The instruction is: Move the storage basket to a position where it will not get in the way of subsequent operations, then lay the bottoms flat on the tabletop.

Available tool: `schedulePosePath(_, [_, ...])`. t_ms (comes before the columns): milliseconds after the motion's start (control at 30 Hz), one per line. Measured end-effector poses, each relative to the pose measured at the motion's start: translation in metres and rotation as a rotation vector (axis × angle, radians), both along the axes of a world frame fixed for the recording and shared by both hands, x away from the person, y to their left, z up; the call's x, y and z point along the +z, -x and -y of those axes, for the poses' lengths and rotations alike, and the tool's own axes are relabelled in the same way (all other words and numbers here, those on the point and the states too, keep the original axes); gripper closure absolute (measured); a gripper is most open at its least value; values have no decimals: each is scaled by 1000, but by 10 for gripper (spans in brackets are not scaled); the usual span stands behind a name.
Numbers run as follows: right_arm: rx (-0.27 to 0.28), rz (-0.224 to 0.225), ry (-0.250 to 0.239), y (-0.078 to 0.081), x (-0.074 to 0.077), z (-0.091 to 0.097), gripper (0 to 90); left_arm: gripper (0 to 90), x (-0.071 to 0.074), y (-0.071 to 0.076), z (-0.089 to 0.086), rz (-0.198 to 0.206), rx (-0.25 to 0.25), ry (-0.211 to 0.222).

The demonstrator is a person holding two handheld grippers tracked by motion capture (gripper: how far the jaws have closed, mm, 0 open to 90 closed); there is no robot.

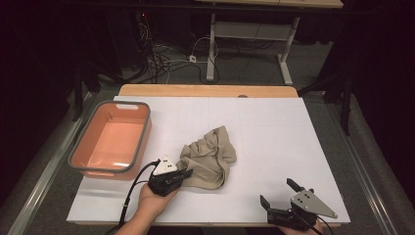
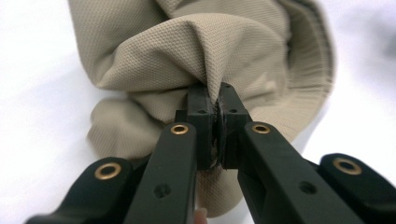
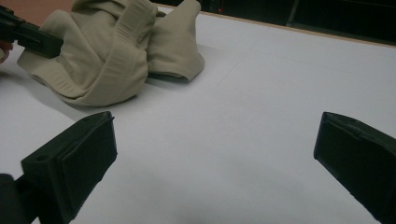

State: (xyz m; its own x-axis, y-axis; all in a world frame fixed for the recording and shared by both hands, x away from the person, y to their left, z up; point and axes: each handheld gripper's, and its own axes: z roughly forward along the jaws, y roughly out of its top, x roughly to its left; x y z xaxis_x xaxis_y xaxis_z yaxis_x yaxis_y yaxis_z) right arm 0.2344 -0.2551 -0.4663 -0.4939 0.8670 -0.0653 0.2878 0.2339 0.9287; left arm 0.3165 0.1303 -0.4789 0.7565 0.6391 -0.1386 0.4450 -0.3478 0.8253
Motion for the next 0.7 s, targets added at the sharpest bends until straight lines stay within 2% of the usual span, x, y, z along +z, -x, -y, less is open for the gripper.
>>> schedulePosePath(100, [-6, 10, -8, 3, 3, 0, 0, 852, 2, 9, 11, 2, -48, 13])
schedulePosePath(267, [10, 11, 1, 6, 4, -3, 0, 852, 12, 32, 45, 34, -192, 35])
schedulePosePath(400, [35, 0, -11, 3, 4, -9, 2, 850, 12, 48, 68, 44, -287, 43])
schedulePosePath(500, [61, -8, -3, -2, 4, -18, 23, 838, 12, 54, 68, 58, -294, 38])
schedulePosePath(567, [84, -20, -6, -8, 4, -26, 47, 757, 13, 57, 59, 62, -289, 51])
schedulePosePath(633, [109, -35, -7, -15, 3, -35, 83, 661, 13, 59, 45, 54, -254, 79])
schedulePosePath(700, [144, -64, -11, -24, 2, -46, 112, 553, 14, 62, 29, 64, -202, 92])
